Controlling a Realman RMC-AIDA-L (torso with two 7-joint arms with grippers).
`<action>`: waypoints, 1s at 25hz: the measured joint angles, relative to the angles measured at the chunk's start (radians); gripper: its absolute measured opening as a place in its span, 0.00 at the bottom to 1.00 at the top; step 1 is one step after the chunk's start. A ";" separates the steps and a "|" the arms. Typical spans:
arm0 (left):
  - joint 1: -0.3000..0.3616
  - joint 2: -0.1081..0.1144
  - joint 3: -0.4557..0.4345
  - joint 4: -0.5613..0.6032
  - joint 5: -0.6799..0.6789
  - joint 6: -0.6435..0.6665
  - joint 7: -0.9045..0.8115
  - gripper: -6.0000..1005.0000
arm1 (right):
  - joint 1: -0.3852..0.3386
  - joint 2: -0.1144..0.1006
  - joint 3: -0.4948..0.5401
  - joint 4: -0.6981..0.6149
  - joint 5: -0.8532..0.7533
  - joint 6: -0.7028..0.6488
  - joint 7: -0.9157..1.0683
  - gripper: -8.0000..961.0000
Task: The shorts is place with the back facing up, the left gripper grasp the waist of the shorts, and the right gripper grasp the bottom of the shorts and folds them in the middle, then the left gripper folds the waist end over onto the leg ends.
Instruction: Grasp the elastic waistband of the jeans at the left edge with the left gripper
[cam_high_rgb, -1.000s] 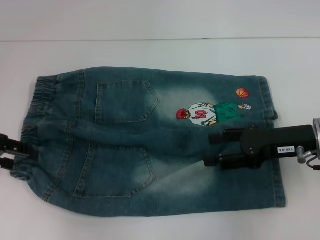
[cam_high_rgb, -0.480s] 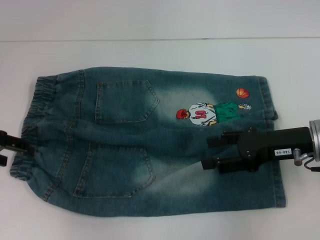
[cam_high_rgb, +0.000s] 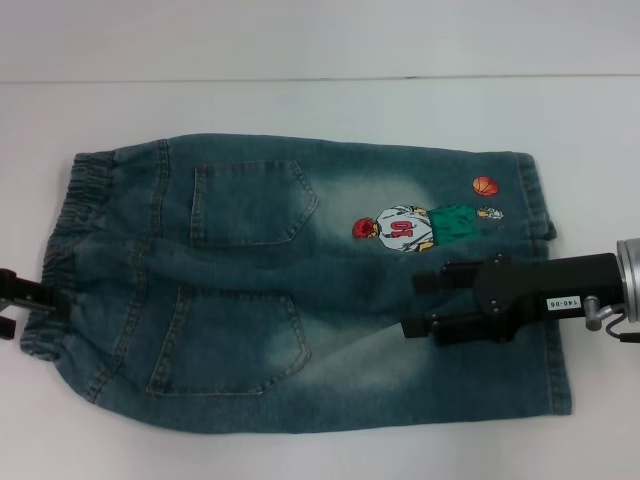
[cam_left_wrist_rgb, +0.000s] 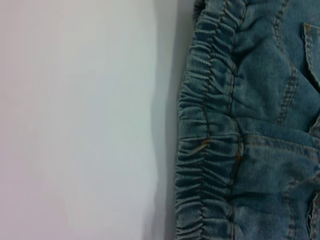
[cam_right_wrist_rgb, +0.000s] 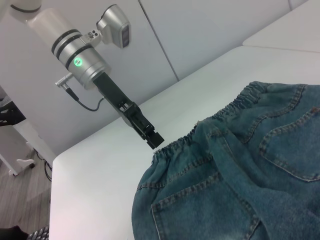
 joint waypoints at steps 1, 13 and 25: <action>0.000 -0.001 0.001 -0.004 0.002 -0.004 0.003 0.87 | 0.000 0.000 0.000 0.000 0.000 0.000 0.000 0.84; 0.000 -0.005 0.016 -0.023 0.022 -0.027 0.005 0.86 | 0.001 0.003 -0.011 0.002 0.000 0.010 0.000 0.84; -0.013 -0.017 0.025 -0.025 0.016 -0.029 0.004 0.83 | 0.001 0.003 -0.012 0.002 0.000 0.016 0.000 0.84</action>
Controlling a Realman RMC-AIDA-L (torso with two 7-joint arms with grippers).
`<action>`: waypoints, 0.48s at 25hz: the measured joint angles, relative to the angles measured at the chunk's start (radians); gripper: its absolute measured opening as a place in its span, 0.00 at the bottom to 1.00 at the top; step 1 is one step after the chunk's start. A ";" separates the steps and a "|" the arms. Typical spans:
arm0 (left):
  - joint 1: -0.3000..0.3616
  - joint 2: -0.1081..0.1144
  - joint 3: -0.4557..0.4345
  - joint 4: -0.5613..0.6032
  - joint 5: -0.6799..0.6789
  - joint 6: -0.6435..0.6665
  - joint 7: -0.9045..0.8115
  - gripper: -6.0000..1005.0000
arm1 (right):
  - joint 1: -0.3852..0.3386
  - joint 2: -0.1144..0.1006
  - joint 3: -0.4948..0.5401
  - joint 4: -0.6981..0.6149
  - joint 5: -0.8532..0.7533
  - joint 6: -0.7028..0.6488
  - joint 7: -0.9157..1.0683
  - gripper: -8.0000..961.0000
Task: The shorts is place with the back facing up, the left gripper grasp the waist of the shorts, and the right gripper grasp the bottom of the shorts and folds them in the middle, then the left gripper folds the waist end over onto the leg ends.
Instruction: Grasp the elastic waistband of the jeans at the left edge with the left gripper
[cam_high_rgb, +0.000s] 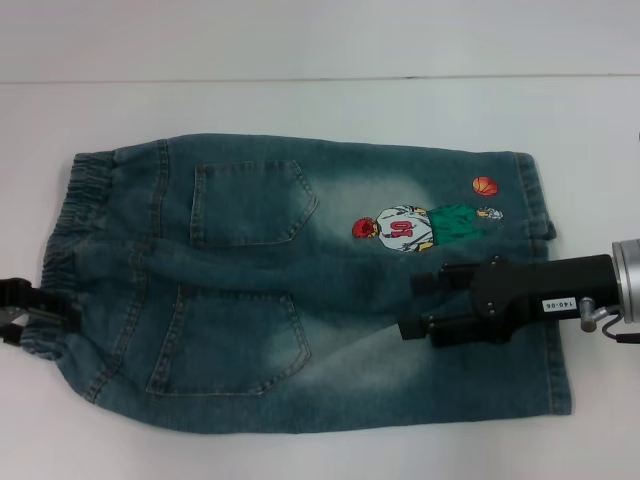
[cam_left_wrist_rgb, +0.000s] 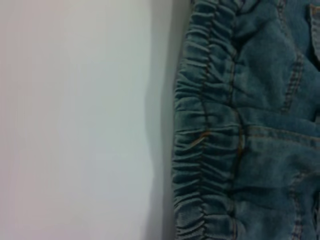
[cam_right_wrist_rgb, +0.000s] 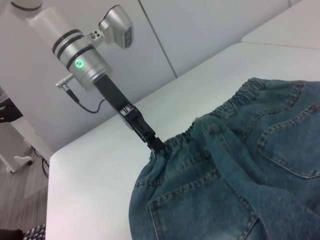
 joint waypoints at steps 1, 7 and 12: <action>-0.001 0.000 0.000 0.000 -0.001 0.001 0.000 0.83 | 0.000 0.000 0.000 -0.001 0.000 0.001 0.000 0.84; -0.012 0.000 -0.005 0.000 -0.003 0.012 0.000 0.82 | -0.001 0.000 0.002 -0.002 0.000 0.004 0.000 0.84; -0.017 0.000 -0.004 0.000 -0.004 0.015 0.000 0.80 | -0.002 0.000 0.002 0.000 0.000 0.009 -0.005 0.84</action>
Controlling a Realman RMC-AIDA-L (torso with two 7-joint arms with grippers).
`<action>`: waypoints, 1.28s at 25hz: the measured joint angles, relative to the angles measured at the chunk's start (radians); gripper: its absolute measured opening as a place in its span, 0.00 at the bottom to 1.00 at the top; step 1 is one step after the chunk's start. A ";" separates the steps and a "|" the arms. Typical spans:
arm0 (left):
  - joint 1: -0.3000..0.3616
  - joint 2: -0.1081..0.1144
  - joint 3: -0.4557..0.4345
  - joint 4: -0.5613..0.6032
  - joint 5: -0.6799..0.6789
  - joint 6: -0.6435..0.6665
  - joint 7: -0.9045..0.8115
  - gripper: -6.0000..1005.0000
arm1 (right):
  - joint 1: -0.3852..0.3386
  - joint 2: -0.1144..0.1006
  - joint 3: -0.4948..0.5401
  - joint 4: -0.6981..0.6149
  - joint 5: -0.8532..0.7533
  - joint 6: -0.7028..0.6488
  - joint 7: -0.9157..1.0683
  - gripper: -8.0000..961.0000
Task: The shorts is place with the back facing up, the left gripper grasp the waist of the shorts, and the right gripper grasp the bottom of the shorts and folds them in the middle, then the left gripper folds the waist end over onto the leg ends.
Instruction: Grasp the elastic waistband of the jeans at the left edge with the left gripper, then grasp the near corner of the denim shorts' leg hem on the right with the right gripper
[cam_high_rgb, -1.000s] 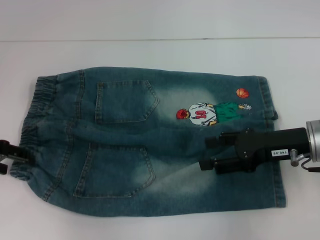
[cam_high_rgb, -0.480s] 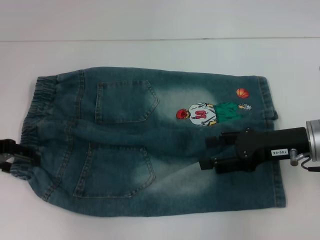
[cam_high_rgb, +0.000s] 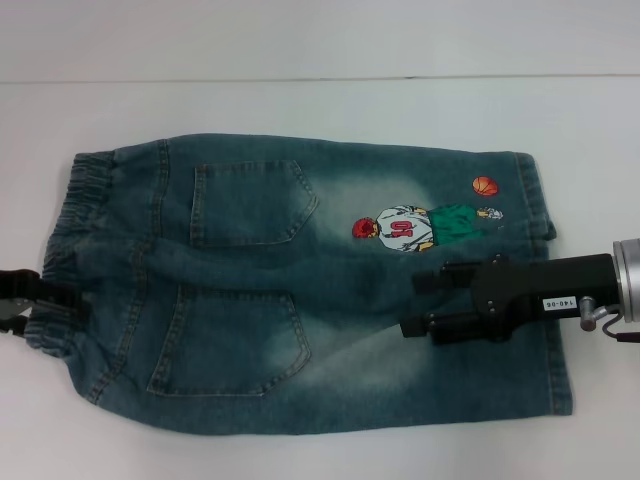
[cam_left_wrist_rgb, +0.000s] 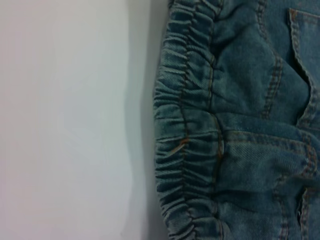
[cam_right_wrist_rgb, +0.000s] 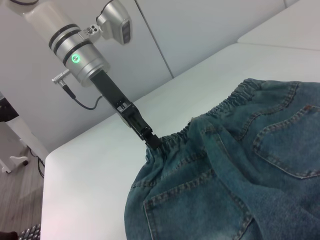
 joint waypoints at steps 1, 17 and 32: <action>-0.001 0.000 0.003 0.000 0.000 0.004 0.000 0.80 | 0.000 0.000 0.000 0.000 0.000 0.001 -0.003 0.84; 0.014 -0.025 0.056 0.052 0.000 0.011 0.029 0.63 | -0.005 0.000 0.006 0.001 0.006 0.014 -0.011 0.84; 0.009 -0.023 0.048 0.056 -0.004 0.021 0.038 0.06 | 0.030 -0.039 0.007 -0.064 0.002 -0.027 0.254 0.84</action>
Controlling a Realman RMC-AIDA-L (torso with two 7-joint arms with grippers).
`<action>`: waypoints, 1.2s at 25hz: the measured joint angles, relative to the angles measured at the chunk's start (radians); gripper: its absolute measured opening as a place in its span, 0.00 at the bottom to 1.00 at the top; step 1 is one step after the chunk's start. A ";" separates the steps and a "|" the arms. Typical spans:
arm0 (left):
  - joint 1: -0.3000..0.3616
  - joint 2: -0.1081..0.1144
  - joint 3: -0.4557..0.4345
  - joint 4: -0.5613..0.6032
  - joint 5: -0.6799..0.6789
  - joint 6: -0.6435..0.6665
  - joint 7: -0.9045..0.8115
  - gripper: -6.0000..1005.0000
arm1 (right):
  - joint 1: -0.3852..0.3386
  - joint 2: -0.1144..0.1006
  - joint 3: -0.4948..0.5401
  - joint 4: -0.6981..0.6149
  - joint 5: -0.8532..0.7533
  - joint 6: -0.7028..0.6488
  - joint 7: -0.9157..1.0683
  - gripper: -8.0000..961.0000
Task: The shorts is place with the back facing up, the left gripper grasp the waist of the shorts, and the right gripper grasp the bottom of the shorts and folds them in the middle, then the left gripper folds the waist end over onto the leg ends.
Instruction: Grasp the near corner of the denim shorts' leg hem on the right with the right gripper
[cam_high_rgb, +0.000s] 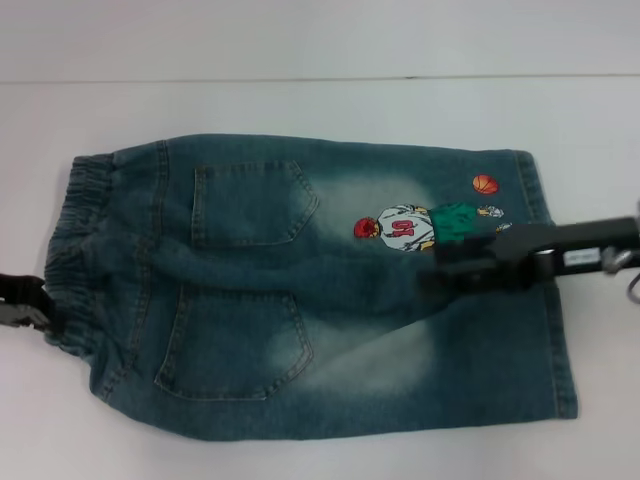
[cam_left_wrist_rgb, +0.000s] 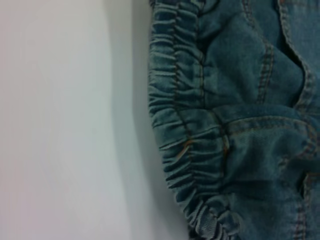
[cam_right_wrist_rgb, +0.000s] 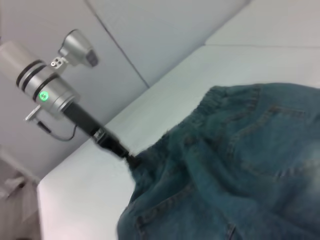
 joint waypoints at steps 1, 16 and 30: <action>-0.002 0.002 -0.001 0.006 -0.003 0.005 0.000 0.05 | 0.008 -0.014 -0.006 -0.022 -0.010 -0.030 0.047 0.84; -0.029 0.016 -0.015 0.045 -0.023 0.020 -0.010 0.04 | 0.042 -0.102 -0.037 -0.340 -0.416 -0.337 0.175 0.84; -0.041 0.012 -0.015 0.042 -0.022 0.012 -0.019 0.04 | 0.055 -0.096 -0.150 -0.210 -0.556 -0.331 0.151 0.84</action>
